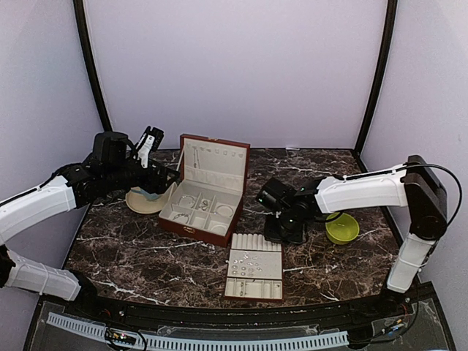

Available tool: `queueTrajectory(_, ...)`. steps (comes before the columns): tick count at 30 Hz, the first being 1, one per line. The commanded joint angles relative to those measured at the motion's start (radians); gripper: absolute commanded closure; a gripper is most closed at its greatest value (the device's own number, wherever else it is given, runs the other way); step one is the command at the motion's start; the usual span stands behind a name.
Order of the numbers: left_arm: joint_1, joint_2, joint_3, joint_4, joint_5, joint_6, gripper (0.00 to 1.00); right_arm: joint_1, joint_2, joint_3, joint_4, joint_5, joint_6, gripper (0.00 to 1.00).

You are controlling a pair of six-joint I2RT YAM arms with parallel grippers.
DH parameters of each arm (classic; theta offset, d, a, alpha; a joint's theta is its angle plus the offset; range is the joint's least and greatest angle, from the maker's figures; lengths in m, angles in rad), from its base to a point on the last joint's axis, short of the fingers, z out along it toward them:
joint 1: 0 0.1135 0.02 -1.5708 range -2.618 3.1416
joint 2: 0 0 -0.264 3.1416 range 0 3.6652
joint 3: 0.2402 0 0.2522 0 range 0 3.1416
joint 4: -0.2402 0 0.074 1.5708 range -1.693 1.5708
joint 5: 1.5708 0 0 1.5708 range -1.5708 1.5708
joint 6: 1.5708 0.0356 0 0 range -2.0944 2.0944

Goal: Organize the mixed jewelry
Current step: Place the ring in the ring tray.

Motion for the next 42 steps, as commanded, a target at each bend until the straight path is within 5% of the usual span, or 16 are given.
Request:
queueTrajectory(1, 0.005, -0.009, -0.011, -0.014, -0.004, 0.011, 0.24, 0.022, 0.032, 0.048, -0.060, 0.044, -0.017, 1.00)
queueTrajectory(21, 0.005, -0.012, -0.012, -0.015, -0.012, 0.035, 0.24, 0.036, 0.078, 0.075, -0.082, 0.058, -0.012, 0.99)
queueTrajectory(35, 0.005, -0.005, -0.014, -0.016, -0.018, 0.041, 0.24, 0.037, 0.010, 0.138, -0.161, 0.110, -0.013, 0.78)
queueTrajectory(42, 0.005, -0.003, -0.014, -0.016, -0.019, 0.041, 0.24, 0.037, 0.013, 0.124, -0.138, 0.103, -0.018, 0.95)
